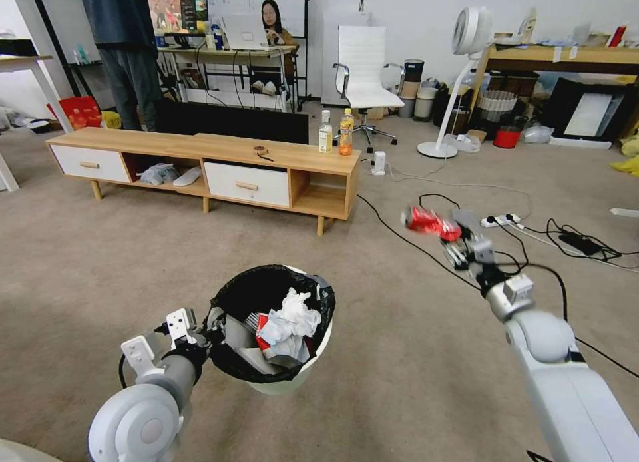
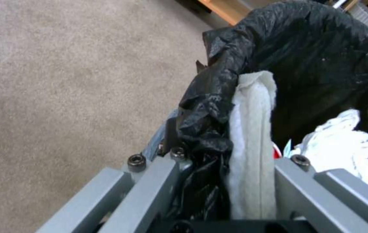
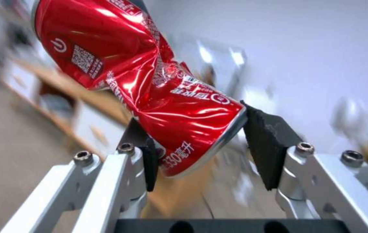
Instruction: Pick up the trash bin and place the garbage on the floor into it.
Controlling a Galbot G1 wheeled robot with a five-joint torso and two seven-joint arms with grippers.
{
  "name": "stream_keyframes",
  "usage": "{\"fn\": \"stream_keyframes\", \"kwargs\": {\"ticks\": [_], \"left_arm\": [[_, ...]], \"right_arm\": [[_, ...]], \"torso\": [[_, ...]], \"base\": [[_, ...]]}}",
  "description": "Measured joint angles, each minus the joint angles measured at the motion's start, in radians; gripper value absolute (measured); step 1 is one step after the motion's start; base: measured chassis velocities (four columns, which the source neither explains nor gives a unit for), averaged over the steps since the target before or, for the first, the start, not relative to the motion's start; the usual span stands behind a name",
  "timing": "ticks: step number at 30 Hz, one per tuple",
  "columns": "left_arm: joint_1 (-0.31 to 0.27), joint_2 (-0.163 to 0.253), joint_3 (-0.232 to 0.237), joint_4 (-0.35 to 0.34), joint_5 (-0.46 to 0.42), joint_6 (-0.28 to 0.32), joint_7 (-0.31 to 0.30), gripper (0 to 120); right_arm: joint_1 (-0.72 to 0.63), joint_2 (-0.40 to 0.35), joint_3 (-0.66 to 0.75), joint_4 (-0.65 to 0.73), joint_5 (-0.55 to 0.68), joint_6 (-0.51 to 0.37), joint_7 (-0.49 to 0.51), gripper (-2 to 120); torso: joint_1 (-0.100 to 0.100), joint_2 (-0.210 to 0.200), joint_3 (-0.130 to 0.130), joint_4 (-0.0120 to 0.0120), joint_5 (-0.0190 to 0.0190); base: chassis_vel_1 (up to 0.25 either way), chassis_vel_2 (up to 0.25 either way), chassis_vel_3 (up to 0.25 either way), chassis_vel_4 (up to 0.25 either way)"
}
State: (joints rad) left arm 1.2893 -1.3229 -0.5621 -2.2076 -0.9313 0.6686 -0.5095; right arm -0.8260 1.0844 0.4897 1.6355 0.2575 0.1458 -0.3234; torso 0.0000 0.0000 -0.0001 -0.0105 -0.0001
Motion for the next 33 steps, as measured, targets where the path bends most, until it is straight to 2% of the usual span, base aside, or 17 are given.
{"fn": "stream_keyframes", "kwargs": {"ticks": [3, 5, 8, 10, 18, 33], "left_arm": [[-0.002, 0.000, 0.000, 0.001, -0.001, 0.000, 0.000, 7], [-0.003, -0.002, 0.003, 0.004, 0.000, 0.001, 0.000, 7], [-0.002, -0.003, 0.006, 0.006, 0.001, 0.001, 0.000, 7], [-0.002, -0.008, 0.015, 0.008, 0.007, 0.001, 0.001, 7], [0.000, -0.011, 0.029, 0.009, 0.022, 0.001, 0.004, 7], [0.002, -0.012, 0.043, 0.009, 0.040, 0.001, 0.014, 7]], "right_arm": [[0.011, -0.016, -0.030, 0.067, 0.060, 0.003, -0.023, 42], [0.022, -0.042, -0.075, 0.143, 0.152, 0.022, -0.079, 42], [0.023, -0.057, -0.098, 0.178, 0.192, 0.029, -0.113, 42], [0.011, -0.092, -0.149, 0.245, 0.235, 0.043, -0.170, 42], [-0.005, -0.112, -0.213, 0.280, 0.239, 0.057, -0.195, 42], [-0.039, -0.117, -0.391, 0.253, 0.189, 0.084, -0.224, 42]], "torso": [[0.000, 0.000, 0.000, -0.0004, -0.0003], [0.000, 0.000, 0.000, -0.0003, -0.0002], [0.000, 0.000, 0.000, -0.0003, -0.0002], [0.000, 0.000, 0.000, -0.0005, 0.0001], [0.000, 0.000, 0.000, -0.0005, 0.0001], [0.000, 0.000, 0.000, -0.0004, 0.0000]], "base": [[0.000, 0.000, 0.000, 0.000], [0.000, 0.000, 0.000, 0.000], [0.000, 0.000, 0.000, 0.000], [0.000, 0.000, 0.000, 0.000], [0.000, 0.000, 0.000, 0.000], [0.000, 0.000, 0.000, 0.000]]}}
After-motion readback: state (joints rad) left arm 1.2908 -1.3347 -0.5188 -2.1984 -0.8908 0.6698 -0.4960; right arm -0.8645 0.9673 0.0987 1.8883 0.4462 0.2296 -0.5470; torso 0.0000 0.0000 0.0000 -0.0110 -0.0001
